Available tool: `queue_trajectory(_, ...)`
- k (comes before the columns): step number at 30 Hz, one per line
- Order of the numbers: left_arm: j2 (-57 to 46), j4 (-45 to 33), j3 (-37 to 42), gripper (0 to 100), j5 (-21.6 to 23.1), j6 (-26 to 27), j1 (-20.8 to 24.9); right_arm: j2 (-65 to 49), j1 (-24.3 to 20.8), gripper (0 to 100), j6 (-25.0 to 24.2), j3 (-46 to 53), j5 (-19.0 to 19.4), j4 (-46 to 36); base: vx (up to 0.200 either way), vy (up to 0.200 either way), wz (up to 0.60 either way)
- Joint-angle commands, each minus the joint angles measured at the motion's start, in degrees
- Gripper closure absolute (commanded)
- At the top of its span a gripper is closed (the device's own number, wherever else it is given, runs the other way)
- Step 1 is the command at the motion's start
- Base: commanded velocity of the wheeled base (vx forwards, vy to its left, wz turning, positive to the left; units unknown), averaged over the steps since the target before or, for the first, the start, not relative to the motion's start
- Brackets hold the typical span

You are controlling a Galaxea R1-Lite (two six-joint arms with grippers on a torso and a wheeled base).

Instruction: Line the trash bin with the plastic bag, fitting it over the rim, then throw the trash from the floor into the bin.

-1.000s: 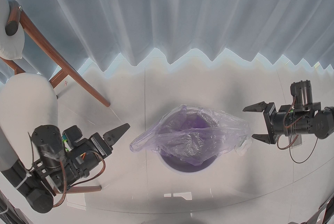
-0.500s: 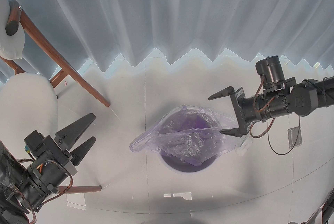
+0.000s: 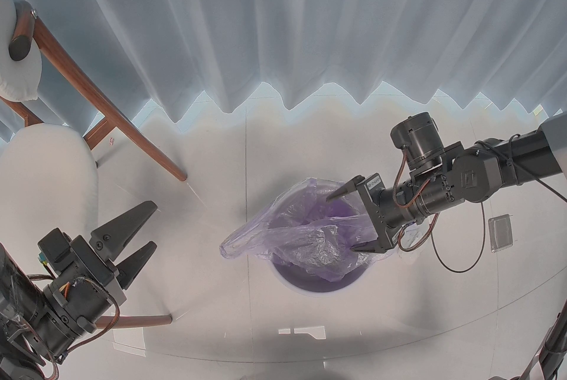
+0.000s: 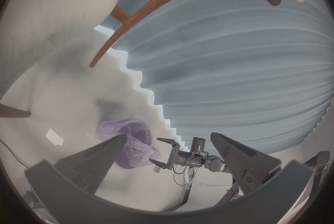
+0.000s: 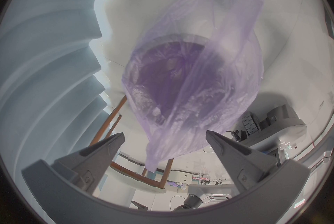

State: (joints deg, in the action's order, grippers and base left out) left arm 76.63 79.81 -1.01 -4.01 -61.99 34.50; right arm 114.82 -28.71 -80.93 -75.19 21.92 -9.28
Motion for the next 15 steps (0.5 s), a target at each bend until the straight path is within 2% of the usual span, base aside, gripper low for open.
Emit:
queue_trajectory(1,-0.3,-1.7,1.0,0,-0.6,0.6,-0.3,0.8,-1.6,100,-0.1,0.2,0.0,-1.4,0.0,0.0,0.0)
queue_trajectory(6,-0.3,-3.0,1.0,0,-0.3,0.8,-0.3,-4.8,-5.9,100,-0.2,4.4,-1.1,-6.2,0.0,0.0,0.0)
queue_trajectory(12,0.1,-3.1,1.0,0,0.1,0.7,0.1,-11.5,-12.1,100,0.2,14.9,-4.3,-5.1,0.0,0.0,0.0)
queue_trajectory(15,0.5,-3.2,1.0,0,0.2,0.2,0.1,-13.4,-16.5,100,2.7,24.6,-9.4,0.2,0.0,0.0,0.0)
